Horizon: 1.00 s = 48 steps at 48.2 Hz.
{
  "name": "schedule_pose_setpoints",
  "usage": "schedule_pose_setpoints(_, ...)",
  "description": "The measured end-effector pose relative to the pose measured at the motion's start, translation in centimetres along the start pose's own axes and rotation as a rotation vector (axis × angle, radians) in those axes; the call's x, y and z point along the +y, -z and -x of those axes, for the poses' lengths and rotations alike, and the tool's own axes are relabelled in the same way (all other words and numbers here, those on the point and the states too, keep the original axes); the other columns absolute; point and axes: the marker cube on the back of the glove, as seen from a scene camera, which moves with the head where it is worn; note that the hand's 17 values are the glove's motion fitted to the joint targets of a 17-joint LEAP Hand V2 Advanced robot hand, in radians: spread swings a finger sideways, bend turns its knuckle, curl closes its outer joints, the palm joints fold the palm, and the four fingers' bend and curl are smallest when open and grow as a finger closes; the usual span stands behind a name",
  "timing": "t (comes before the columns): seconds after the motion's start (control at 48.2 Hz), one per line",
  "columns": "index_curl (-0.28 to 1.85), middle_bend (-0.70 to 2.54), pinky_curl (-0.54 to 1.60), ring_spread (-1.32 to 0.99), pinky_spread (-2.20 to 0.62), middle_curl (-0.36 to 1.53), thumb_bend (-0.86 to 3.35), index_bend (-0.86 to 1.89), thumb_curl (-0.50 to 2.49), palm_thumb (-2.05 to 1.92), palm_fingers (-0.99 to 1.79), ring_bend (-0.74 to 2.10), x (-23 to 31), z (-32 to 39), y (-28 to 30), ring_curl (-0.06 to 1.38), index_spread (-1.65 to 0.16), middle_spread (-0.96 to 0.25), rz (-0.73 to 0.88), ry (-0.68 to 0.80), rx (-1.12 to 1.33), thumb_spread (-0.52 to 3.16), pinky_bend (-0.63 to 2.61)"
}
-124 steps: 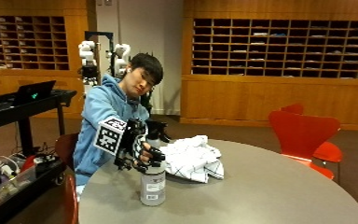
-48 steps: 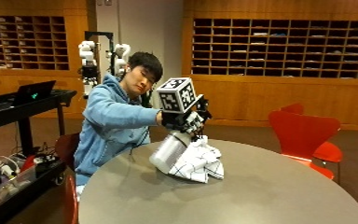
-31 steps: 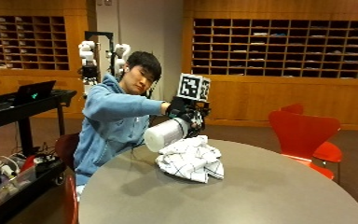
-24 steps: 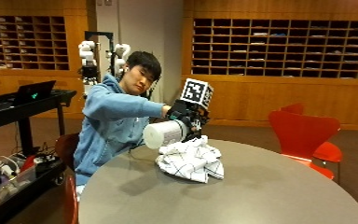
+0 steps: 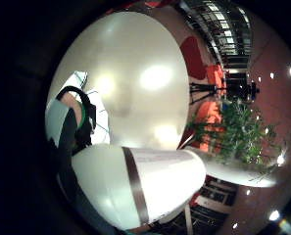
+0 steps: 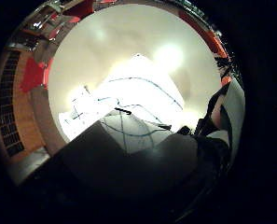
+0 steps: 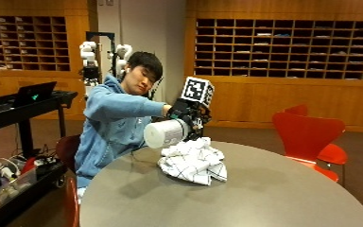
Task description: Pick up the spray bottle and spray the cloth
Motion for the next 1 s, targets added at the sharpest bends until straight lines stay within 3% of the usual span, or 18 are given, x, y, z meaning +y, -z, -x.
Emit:
schedule_pose_setpoints(0.27, 0.55, 0.65, 0.41, -0.2, -0.24, 0.5, -0.03, 0.53, 0.81, 0.86, 1.4, 0.59, 0.5, -0.4, 0.0, 0.45, -0.2, -0.11, 0.0, -0.007, 0.001, 0.21, 0.35)
schedule_pose_setpoints(0.436, 0.55, 0.65, 0.42, -0.2, -0.24, 0.5, -0.03, 0.53, 0.81, 0.86, 1.4, 0.59, -0.1, -1.1, -1.1, 0.45, -0.2, -0.11, 0.025, -0.035, -0.163, 0.21, 0.35)
schedule_pose_setpoints(0.726, 0.55, 0.65, 0.42, -0.2, -0.24, 0.5, -0.03, 0.53, 0.81, 0.86, 1.4, 0.59, -0.3, 1.0, 6.1, 0.45, -0.2, -0.11, -0.268, -0.048, -0.795, 0.21, 0.35)
schedule_pose_setpoints(0.996, 0.55, 0.65, 0.42, -0.19, -0.25, 0.5, -0.03, 0.54, 0.82, 0.87, 1.38, 0.59, -2.1, 10.1, 10.8, 0.46, -0.19, -0.11, -0.593, -0.04, -1.5, 0.21, 0.35)
